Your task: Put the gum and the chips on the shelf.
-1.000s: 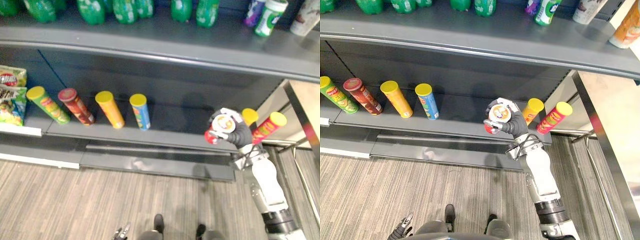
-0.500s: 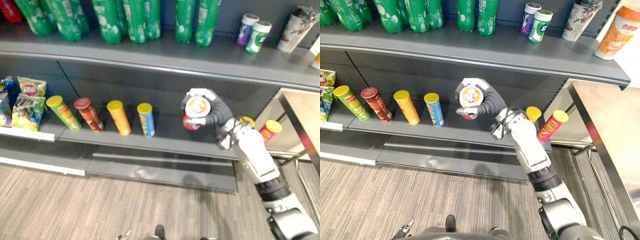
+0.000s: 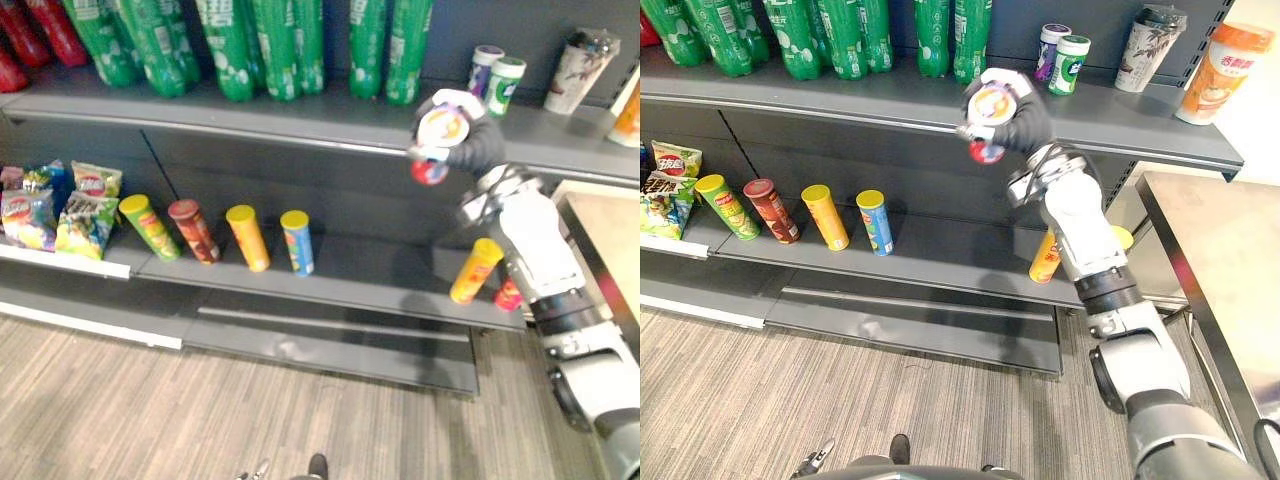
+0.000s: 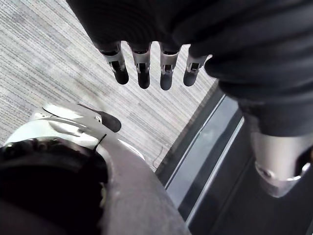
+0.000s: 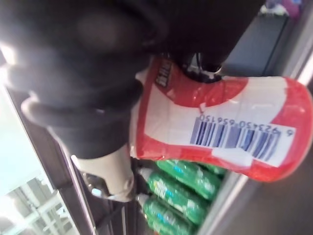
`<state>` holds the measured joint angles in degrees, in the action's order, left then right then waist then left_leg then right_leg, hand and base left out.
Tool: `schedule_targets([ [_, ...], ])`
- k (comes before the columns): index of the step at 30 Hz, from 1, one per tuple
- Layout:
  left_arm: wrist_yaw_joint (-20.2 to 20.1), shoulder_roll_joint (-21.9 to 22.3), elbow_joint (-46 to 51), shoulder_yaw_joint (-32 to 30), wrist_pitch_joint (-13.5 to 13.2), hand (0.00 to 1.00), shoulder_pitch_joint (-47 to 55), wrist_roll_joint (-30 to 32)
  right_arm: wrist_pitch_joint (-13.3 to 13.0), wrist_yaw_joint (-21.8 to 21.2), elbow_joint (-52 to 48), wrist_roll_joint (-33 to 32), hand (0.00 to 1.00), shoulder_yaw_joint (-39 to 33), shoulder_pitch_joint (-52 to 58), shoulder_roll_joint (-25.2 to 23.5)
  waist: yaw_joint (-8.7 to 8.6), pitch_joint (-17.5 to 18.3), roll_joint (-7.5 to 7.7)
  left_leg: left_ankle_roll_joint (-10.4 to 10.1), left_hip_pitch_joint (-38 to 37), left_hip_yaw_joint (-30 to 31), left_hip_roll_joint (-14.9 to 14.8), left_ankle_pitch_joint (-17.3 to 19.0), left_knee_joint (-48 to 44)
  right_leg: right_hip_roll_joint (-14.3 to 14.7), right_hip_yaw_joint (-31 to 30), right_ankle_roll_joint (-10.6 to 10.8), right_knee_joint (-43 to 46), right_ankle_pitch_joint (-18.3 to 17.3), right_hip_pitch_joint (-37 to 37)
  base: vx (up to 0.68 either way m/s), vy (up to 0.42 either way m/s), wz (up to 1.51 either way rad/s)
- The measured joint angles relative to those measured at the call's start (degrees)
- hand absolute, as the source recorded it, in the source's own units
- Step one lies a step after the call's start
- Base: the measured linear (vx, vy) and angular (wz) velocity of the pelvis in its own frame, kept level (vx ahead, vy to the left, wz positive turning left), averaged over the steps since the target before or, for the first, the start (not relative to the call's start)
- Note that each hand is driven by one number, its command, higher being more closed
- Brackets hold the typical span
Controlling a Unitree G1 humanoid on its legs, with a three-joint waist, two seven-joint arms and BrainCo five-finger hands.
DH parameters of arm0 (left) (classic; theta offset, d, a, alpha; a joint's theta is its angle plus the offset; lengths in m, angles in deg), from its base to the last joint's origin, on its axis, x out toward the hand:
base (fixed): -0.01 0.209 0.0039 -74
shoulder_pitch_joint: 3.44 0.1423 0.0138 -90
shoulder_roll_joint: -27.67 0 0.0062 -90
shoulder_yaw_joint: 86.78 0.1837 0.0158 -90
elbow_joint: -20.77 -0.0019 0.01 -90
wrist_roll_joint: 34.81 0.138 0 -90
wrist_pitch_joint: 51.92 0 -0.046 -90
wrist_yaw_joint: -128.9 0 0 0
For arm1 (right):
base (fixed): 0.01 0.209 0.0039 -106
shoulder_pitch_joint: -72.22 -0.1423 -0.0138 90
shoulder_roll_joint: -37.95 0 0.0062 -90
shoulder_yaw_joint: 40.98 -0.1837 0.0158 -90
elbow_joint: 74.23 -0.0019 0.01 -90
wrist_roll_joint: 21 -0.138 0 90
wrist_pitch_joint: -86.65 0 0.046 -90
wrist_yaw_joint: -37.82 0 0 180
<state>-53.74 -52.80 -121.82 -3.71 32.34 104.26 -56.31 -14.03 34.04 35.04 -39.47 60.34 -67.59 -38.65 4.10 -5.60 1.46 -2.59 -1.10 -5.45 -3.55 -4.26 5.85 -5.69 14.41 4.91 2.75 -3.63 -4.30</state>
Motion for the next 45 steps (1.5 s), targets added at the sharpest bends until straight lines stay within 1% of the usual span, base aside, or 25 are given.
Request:
schedule_targets([
  [2, -0.02, -0.06, 0.04, 0.46, 0.02, 0.00, -0.06, 0.00, -0.26, 2.69, 3.23, -0.01, 1.00, -1.04, -2.59, 2.17, 0.24, -0.02, -0.04, -0.02, 0.04, 0.20, -0.12, -0.36, 0.01, 0.09, 0.67, 0.00, 0.01, 0.00, -0.13, -0.03, -0.014, 0.08],
  [4, -0.03, -0.13, 0.08, 0.69, 0.03, 0.00, -0.14, -0.01, -0.59, 4.62, 4.90, -0.10, 1.00, -2.10, -3.93, 3.25, 0.55, -0.05, -0.08, 0.02, 0.12, 0.46, -0.10, -0.60, 0.02, 0.09, 0.89, -0.01, 0.01, 0.00, -0.14, -0.01, -0.002, 0.09],
  [5, -0.03, -0.20, 0.10, 1.07, 0.11, 0.00, -0.16, -0.02, -1.07, 6.15, 6.90, -0.16, 1.00, -2.11, -5.48, 4.52, 0.72, -0.05, -0.08, -0.10, 0.21, 0.73, -0.06, -0.86, 0.03, 0.08, 1.10, 0.00, 0.00, 0.00, -0.16, -0.01, 0.002, 0.09],
  [9, -0.04, -0.54, 0.10, 1.98, 0.19, 0.00, -0.44, -0.03, -1.85, 8.47, 9.60, -0.59, 1.00, -3.49, -7.03, 5.88, 1.04, -0.06, -0.08, -0.24, 0.61, 1.24, -0.02, -1.23, 0.03, 0.09, 1.73, 0.00, -0.08, 0.00, -0.16, 0.00, -0.001, 0.10],
  [11, -0.05, -0.63, 0.10, 2.18, 0.18, 0.00, -0.47, -0.03, -1.68, 8.72, 11.92, -0.65, 1.00, -3.99, -7.61, 5.89, 1.08, -0.07, -0.09, -0.23, 0.74, 1.33, 0.00, -1.35, 0.03, 0.08, 2.08, 0.00, -0.09, 0.00, -0.16, 0.01, -0.006, 0.06],
  [15, -0.08, -0.71, 0.10, 2.62, 0.13, 0.00, -0.49, -0.03, 0.36, 8.97, 15.55, -1.91, 1.00, -4.30, -8.69, 5.90, 1.25, -0.20, -0.27, -0.26, 0.77, 1.42, 0.00, -1.43, 0.02, 0.08, 2.18, 0.00, -0.07, 0.00, -0.18, 0.00, -0.001, 0.01],
  [18, -0.15, -0.70, 0.10, 3.35, 0.12, 0.00, -0.68, -0.03, 1.05, 9.18, 17.78, -1.94, 1.00, -4.29, -8.84, 5.90, 1.44, -0.85, -0.86, -0.22, 0.76, 1.57, 0.01, -1.53, 0.02, 0.08, 2.29, 0.00, 0.09, 0.00, -0.21, 0.00, 0.000, 0.00],
  [19, -0.22, -0.65, 0.12, 3.72, 0.09, 0.00, -0.77, -0.08, 1.69, 9.41, 18.54, -1.99, 1.00, -4.30, -8.90, 5.90, 1.47, -1.37, -1.20, -0.23, 0.78, 1.63, 0.00, -1.58, 0.02, 0.08, 2.33, 0.00, 0.21, 0.00, -0.18, 0.00, 0.000, 0.00],
  [21, -0.35, -0.66, 0.15, 4.37, 0.08, 0.00, -1.24, -0.18, 2.15, 9.62, 20.05, -1.96, 1.00, -4.30, -9.48, 5.90, 1.47, -2.83, -1.76, -0.18, 0.84, 1.71, -0.04, -1.64, 0.01, 0.08, 2.37, 0.00, 0.50, -0.01, -0.04, -0.02, 0.001, 0.01],
  [23, -0.64, -0.66, 0.50, 4.47, 0.11, 0.00, -2.17, -0.33, 2.69, 10.17, 20.19, -1.84, 1.00, -5.21, -12.09, 6.18, 1.32, -5.30, -2.43, -0.05, 1.29, 1.37, -0.23, -1.64, 0.00, -0.02, 2.44, -0.08, 1.27, -0.10, 0.74, -0.06, 0.005, 0.02],
  [25, -1.01, -0.72, 1.30, 4.47, 0.09, 0.00, -2.24, -0.66, 2.70, 10.46, 20.19, -1.84, 1.00, -5.65, -13.03, 6.84, 1.31, -5.67, -2.34, -0.08, 2.52, 1.17, -0.33, -1.74, 0.00, -0.11, 2.56, -0.17, 1.76, -0.17, 2.03, -0.02, 0.007, 0.06],
  [29, -2.21, -1.09, 2.43, 4.92, -0.30, 0.00, -2.97, -0.88, 2.39, 10.93, 21.50, -1.84, 1.00, -6.37, -16.60, 8.24, 1.48, -8.66, -2.29, -0.01, 3.22, 1.05, -0.05, -2.60, -0.01, -0.61, 2.60, -0.30, 3.20, -0.30, 3.19, 0.01, 0.004, 0.03],
  [30, -2.24, -1.14, 2.54, 4.96, -0.39, 0.00, -3.01, -0.88, 2.29, 10.93, 21.78, -1.84, 1.00, -6.35, -16.89, 8.38, 1.53, -8.88, -2.27, 0.00, 3.27, 1.05, 0.03, -2.61, -0.01, -0.70, 2.59, -0.34, 3.35, -0.33, 3.29, 0.00, 0.000, 0.00],
  [34, -2.20, -1.24, 3.28, 5.07, -0.48, 0.00, -3.80, -0.88, 1.41, 10.97, 22.18, -1.87, 1.00, -6.41, -17.72, 10.57, 2.51, -10.28, -2.25, 0.29, 3.94, 0.93, 0.26, -2.55, -0.01, -1.14, 2.46, -0.37, 4.69, -0.72, 4.58, 0.00, 0.002, 0.01],
  [36, -2.18, -1.39, 3.44, 5.49, -0.47, 0.00, -4.10, -0.92, 1.37, 10.97, 22.27, -1.85, 1.00, -6.36, -18.05, 11.25, 2.55, -11.03, -2.17, 0.32, 3.93, 0.87, 0.39, -2.63, -0.01, -1.60, 2.59, -0.31, 6.32, -1.56, 5.15, -0.01, 0.004, 0.07],
  [40, -2.18, -1.90, 3.48, 6.15, -0.38, 0.00, -4.17, -1.25, 1.29, 10.92, 22.99, -1.79, 1.00, -6.29, -18.84, 11.46, 2.54, -11.60, -2.15, 0.30, 4.17, 0.81, 0.44, -2.71, -0.01, -1.88, 2.73, -0.37, 7.32, -2.18, 5.78, 0.00, -0.001, 0.03],
  [41, -2.20, -2.14, 3.48, 6.75, -0.34, 0.00, -4.16, -2.56, 1.11, 10.91, 23.40, -1.82, 1.00, -6.28, -19.20, 11.64, 2.54, -11.67, -2.16, 0.28, 4.63, 0.79, 0.44, -2.74, -0.01, -1.94, 2.79, -0.40, 7.59, -2.29, 6.15, 0.00, 0.000, 0.00],
  [45, -2.22, -2.27, 3.73, 7.10, -0.35, 0.00, -4.20, -3.15, 1.11, 10.66, 23.92, -1.82, 1.00, -6.24, -19.96, 13.47, 2.57, -12.70, -2.09, 0.28, 4.84, 0.36, 0.33, -2.92, -0.01, -2.01, 3.23, -0.39, 7.59, -2.29, 6.29, 0.03, -0.007, 0.06],
])
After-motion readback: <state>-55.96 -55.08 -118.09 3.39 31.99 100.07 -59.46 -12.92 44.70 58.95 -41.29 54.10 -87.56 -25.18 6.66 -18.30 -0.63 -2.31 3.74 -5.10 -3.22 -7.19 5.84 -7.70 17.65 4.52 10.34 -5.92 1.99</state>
